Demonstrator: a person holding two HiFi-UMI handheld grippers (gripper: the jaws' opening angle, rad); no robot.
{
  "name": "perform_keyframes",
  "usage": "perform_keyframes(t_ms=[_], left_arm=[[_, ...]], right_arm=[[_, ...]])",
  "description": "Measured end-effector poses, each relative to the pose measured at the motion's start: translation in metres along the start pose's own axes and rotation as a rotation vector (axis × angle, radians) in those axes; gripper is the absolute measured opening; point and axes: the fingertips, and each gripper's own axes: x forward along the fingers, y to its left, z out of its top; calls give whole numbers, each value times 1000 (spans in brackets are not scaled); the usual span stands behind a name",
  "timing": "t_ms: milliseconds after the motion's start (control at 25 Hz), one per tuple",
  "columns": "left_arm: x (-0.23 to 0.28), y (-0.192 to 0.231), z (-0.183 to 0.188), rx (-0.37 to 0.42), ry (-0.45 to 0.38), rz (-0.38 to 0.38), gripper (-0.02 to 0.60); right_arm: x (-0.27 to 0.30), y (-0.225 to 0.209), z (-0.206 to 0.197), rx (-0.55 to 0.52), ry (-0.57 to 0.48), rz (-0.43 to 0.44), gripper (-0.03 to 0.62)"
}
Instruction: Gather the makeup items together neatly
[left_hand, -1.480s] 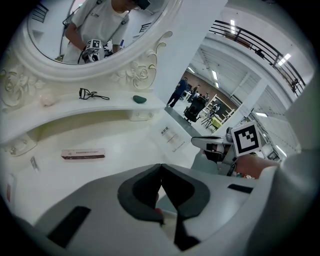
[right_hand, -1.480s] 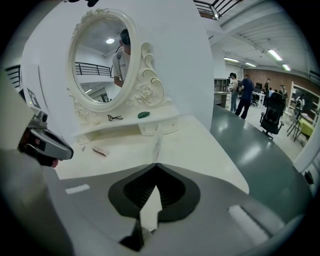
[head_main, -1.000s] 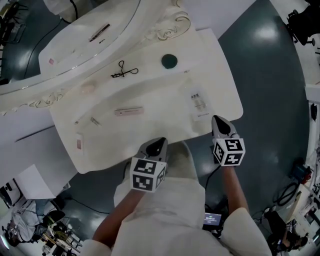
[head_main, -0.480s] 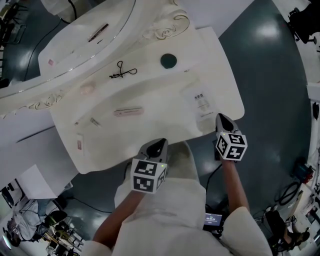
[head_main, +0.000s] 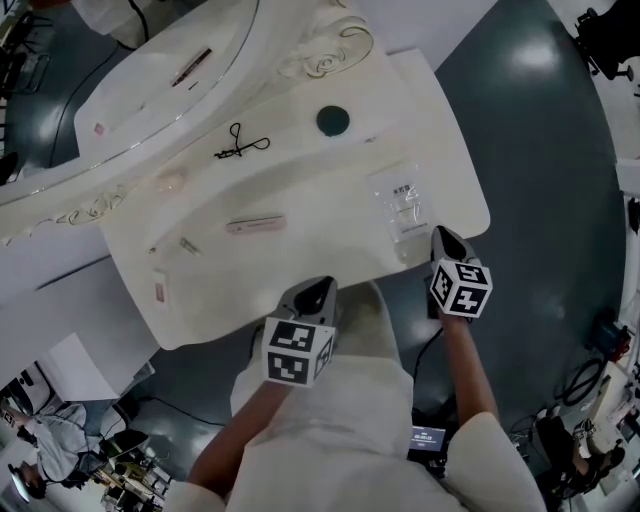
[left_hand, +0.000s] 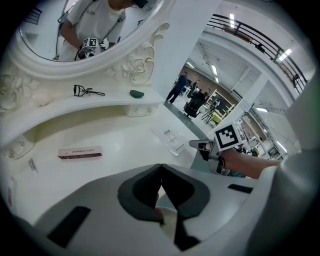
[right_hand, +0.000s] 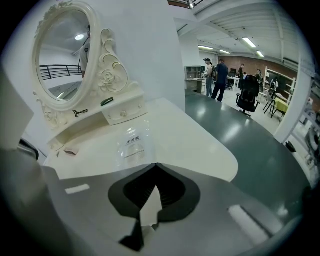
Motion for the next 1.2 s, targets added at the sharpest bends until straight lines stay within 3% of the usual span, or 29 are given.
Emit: perform_keyframes(t_ms=[960,1040,1200], left_arm=[[0,-1,-5,-4,8,0,9],[0,-1,-6,-4,6,1,9],[-2,-2,-7,-6,3,2,9]], right_arm=[[8,-5,-12,-16,51,-24,34],[7,-5,-14,-17,52,-25,71],[3,-7,-12,-32,47,-41,80]])
